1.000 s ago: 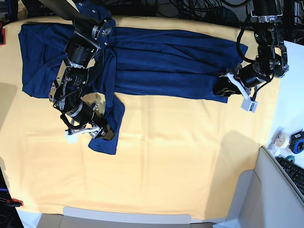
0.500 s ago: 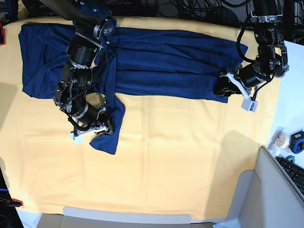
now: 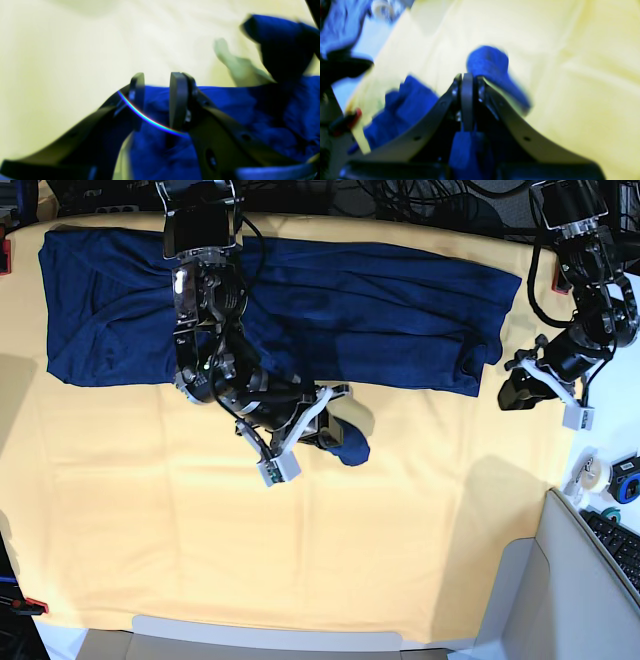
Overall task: Fold the T-shirt properly
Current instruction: 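Drag the sleeve cuff across the shirt toward the left gripper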
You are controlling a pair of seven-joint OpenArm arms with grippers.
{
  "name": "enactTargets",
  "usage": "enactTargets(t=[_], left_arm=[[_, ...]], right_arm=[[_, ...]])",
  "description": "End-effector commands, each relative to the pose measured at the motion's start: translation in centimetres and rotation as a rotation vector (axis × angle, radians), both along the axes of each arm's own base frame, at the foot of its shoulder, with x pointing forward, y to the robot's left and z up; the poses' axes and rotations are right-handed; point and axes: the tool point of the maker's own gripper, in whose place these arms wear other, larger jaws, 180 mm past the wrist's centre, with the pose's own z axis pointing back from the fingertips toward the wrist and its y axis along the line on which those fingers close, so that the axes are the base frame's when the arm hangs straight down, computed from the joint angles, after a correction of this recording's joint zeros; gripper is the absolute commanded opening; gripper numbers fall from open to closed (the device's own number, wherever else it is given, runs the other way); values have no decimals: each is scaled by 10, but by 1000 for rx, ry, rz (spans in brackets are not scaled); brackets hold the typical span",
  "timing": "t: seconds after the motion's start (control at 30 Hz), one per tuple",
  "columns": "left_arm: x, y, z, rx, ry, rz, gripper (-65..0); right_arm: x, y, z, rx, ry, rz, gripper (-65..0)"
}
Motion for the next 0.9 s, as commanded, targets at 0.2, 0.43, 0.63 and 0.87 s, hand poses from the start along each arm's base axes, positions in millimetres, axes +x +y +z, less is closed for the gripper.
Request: enactTargets(t=[0.2, 0.43, 0.63, 0.87], left_arm=[[5, 26, 24, 14, -76, 64, -479], [4, 31, 25, 17, -79, 77, -479], [-2, 31, 19, 19, -59, 76, -479], [-2, 31, 18, 19, -56, 76, -477]], right_arm=[[-29, 49, 35, 5, -142, 189, -650], [-57, 83, 33, -3, -147, 316, -650], [-73, 101, 30, -14, -147, 392, -650], [-75, 106, 0, -53, -62, 414, -525]])
